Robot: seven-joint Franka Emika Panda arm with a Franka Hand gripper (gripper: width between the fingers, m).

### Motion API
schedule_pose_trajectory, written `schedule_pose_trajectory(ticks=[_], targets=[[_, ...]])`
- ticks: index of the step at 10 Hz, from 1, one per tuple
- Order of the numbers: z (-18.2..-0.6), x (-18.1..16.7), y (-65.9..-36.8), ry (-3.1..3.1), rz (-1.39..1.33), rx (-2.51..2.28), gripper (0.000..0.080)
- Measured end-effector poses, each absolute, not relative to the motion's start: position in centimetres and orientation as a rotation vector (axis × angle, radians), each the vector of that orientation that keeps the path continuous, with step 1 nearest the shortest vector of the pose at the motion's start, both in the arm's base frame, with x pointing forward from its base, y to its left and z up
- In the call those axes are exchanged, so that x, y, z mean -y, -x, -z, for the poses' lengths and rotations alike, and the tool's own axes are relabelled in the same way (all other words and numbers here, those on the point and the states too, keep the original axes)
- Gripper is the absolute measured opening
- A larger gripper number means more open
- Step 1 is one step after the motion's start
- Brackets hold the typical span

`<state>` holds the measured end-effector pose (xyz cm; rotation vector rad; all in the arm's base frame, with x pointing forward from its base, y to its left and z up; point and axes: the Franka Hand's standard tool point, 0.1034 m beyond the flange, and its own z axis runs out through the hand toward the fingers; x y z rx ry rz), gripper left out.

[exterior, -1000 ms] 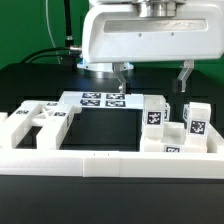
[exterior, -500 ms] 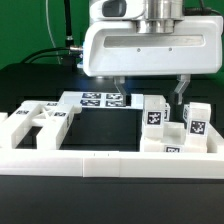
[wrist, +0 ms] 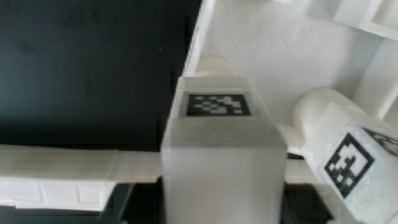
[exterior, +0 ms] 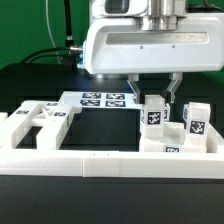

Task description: Assemble chair

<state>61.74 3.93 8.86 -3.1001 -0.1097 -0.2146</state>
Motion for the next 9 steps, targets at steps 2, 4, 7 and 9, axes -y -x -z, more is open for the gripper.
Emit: schedule_pose_trajectory(ticks=[2,4,7,9], targets=[[-8.86,-3.93,-61.74,3.097,0.213,0.043,0.0284],[-8.82,-4.02,-61.73,3.073,0.206,-0.251,0.0284],[-8.63,-4.83,-61.88,2.932,0.201,-0.832,0.0284],[-8.57,-4.85,-62.06,2.816,0.189,-1.148,0.0284]])
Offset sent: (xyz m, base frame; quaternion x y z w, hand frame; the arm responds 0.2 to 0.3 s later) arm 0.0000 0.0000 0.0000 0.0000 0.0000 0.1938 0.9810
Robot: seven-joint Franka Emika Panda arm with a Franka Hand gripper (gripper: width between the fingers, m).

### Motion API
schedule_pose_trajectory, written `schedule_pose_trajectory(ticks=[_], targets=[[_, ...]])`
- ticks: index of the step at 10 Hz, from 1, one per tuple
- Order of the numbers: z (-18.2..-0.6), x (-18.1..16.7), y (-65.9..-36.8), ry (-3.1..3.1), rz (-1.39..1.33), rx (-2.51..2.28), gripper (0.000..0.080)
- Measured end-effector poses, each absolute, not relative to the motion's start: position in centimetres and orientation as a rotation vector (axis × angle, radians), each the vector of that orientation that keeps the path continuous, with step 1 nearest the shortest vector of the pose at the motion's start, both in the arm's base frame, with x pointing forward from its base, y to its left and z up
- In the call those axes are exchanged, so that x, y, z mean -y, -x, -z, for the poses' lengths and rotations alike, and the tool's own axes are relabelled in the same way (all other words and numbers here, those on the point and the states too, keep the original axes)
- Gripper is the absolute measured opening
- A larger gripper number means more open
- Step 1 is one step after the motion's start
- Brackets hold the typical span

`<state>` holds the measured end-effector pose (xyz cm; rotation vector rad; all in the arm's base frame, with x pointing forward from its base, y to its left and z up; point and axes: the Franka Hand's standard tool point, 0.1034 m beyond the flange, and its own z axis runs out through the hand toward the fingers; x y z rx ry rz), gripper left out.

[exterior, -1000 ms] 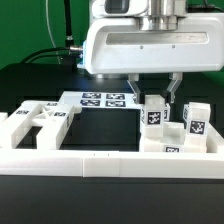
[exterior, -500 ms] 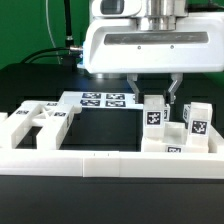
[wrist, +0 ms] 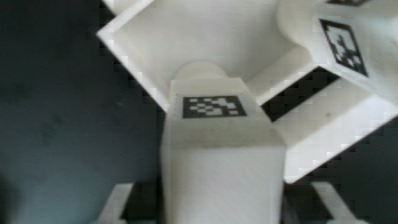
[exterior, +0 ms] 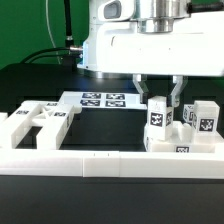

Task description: Assemble chair

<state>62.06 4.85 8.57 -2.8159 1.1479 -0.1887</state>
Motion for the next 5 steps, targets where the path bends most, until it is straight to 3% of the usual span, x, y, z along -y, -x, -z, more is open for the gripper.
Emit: schedule_pose_trajectory(ticks=[5], targets=[[-8.61,-4.76,-62.96,2.498,0.194,-1.719,0.0285]])
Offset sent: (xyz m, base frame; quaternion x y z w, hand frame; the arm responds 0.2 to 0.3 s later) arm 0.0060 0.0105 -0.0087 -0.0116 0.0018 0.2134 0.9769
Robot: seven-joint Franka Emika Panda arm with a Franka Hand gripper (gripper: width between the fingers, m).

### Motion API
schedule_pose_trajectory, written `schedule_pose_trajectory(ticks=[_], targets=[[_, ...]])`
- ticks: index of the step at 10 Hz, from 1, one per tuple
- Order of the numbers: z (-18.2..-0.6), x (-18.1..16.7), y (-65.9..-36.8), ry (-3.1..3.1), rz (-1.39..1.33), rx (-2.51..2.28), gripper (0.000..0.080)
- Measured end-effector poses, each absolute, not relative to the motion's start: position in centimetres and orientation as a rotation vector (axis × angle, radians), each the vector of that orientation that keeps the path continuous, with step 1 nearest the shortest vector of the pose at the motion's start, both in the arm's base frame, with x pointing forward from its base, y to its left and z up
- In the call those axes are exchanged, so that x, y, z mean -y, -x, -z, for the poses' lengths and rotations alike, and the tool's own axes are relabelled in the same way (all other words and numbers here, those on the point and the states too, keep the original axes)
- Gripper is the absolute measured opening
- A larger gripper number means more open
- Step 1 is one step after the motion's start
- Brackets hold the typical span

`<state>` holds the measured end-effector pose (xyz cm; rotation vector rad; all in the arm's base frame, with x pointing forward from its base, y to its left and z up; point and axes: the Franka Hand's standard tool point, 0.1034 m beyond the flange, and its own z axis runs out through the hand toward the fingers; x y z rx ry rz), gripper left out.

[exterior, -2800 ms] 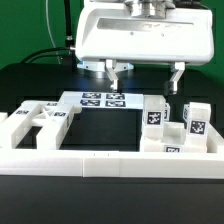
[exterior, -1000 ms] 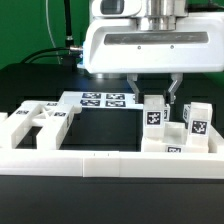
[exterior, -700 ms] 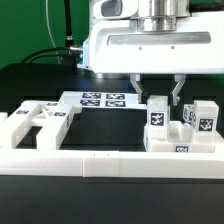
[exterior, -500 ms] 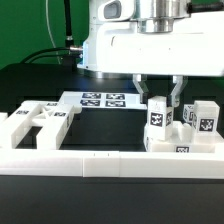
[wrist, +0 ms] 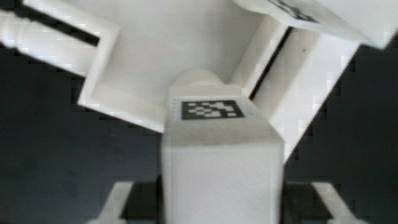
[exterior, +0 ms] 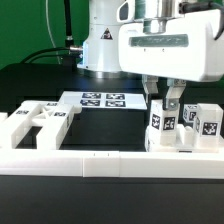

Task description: Assemble chair

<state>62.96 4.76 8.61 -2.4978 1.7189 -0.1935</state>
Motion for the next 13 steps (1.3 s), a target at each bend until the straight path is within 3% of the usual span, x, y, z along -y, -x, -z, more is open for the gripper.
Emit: schedule_pose_trajectory(ticks=[3,4,5,13], targets=[[-8.6,-4.8,-62.9,2.534,0.177,-1.669,0.034],[-8.8,-4.7,-62.9,2.555,0.178,-1.638,0.0522],[-8.7,-4.9,-62.8,2.564,0.177,-1.625,0.0622],[-8.8,-5.4,-62.8,3.042,0.229,-0.534,0.0649]])
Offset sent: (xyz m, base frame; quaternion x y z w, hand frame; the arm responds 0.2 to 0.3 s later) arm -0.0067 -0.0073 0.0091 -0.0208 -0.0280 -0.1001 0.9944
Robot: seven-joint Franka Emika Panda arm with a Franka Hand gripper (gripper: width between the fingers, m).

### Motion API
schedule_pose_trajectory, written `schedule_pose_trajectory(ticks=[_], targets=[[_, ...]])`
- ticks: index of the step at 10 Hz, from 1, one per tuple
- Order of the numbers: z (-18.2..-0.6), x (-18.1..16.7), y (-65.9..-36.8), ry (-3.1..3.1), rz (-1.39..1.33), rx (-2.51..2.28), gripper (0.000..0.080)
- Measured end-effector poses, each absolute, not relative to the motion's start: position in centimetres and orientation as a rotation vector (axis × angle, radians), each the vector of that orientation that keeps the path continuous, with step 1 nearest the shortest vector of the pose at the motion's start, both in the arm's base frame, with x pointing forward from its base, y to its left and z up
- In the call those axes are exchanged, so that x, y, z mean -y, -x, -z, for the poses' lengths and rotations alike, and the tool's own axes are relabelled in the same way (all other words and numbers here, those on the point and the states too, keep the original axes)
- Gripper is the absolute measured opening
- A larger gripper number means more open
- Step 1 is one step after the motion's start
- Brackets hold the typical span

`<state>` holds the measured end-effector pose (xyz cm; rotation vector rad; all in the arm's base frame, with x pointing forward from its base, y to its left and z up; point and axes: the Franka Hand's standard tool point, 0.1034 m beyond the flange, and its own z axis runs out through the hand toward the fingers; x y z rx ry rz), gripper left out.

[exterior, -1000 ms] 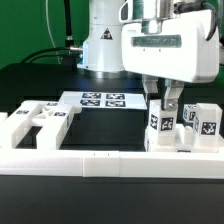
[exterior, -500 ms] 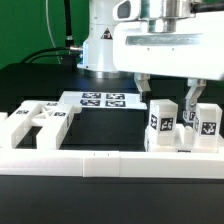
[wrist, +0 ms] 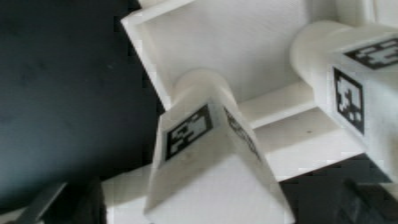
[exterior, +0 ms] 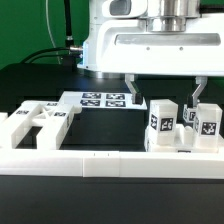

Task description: Assemble chair

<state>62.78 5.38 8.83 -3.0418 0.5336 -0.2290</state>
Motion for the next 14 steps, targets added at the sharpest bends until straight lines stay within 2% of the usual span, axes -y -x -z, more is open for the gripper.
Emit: schedule_pose_trajectory(ticks=[1,7,14], targets=[[-8.85,-5.02,-62.85,3.087,0.237,-0.29,0.0649],[-9.0,-4.21,-63.12,3.132,0.247,0.39,0.0649],[-9.06,-4.91,-63.26,2.959,0.183,1.359,0.0649]])
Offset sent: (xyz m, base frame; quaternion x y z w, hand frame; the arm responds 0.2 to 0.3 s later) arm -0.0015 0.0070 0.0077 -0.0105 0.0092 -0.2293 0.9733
